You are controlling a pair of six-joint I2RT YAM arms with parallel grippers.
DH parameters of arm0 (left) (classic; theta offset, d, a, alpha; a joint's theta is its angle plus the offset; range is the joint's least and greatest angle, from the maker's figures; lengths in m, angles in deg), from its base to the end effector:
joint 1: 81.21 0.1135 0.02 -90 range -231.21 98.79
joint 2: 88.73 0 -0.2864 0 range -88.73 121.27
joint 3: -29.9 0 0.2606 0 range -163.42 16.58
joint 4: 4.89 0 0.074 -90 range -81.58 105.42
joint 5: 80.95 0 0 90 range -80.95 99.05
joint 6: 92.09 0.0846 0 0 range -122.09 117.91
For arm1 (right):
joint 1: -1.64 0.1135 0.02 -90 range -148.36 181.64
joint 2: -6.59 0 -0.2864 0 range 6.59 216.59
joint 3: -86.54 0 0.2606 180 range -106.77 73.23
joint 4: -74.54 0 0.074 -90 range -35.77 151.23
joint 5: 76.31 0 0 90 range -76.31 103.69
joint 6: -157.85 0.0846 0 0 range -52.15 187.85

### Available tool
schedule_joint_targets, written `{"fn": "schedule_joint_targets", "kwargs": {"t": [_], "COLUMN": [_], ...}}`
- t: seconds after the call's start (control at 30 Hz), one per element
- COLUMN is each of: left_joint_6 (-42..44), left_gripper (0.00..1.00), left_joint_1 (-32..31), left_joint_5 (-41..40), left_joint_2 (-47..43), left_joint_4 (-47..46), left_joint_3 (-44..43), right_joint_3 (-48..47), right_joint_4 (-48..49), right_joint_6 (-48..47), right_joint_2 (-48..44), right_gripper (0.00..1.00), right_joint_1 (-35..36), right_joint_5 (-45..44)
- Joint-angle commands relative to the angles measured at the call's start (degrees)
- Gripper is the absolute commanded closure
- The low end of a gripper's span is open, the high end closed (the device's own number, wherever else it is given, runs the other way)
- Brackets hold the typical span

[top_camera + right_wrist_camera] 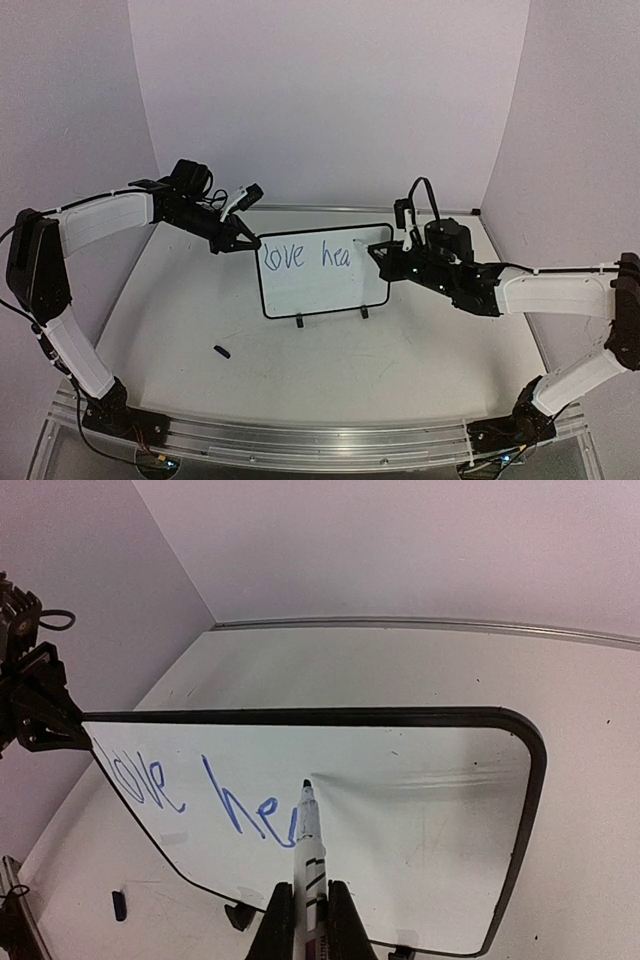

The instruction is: Write a sentence on the whiteboard

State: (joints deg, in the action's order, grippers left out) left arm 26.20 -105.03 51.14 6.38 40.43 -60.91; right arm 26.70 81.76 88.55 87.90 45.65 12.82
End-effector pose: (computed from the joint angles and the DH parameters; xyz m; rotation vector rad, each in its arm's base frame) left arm 0.3375 -0.2110 0.2750 1.2944 1.9112 -0.8459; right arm 0.2691 0.2582 0.2622 -0.3711 1.8542 0.7750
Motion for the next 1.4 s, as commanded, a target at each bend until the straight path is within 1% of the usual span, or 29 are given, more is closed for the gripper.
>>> {"fn": "schedule_joint_targets", "kwargs": {"t": [0.0,0.8,1.07,1.27,1.37], "left_joint_6": [2.3,2.3,2.3,2.3,2.3], "left_gripper": [1.0,1.0,1.0,1.0,1.0], "left_joint_1": [0.4,0.4,0.4,0.4,0.4], "left_joint_5": [-2.8,-2.9,-2.9,-2.9,-2.9], "left_joint_2": [-1.5,-1.6,-1.7,-1.7,-1.7], "left_joint_4": [-1.2,-1.2,-1.1,-1.1,-1.0], "left_joint_3": [-0.3,-0.3,-0.3,-0.3,-0.3], "right_joint_3": [-2.4,4.0,3.3,4.1,4.7], "right_joint_4": [0.7,1.4,1.4,2.3,2.3], "right_joint_6": [-1.2,4.1,3.2,3.1,3.1], "right_joint_2": [1.0,4.8,2.6,-1.0,-2.9], "right_gripper": [1.0,1.0,1.0,1.0,1.0], "right_joint_1": [-0.2,-0.2,-0.2,-0.2,-0.2], "right_joint_5": [-1.6,-0.2,-2.0,-0.7,-1.6]}}
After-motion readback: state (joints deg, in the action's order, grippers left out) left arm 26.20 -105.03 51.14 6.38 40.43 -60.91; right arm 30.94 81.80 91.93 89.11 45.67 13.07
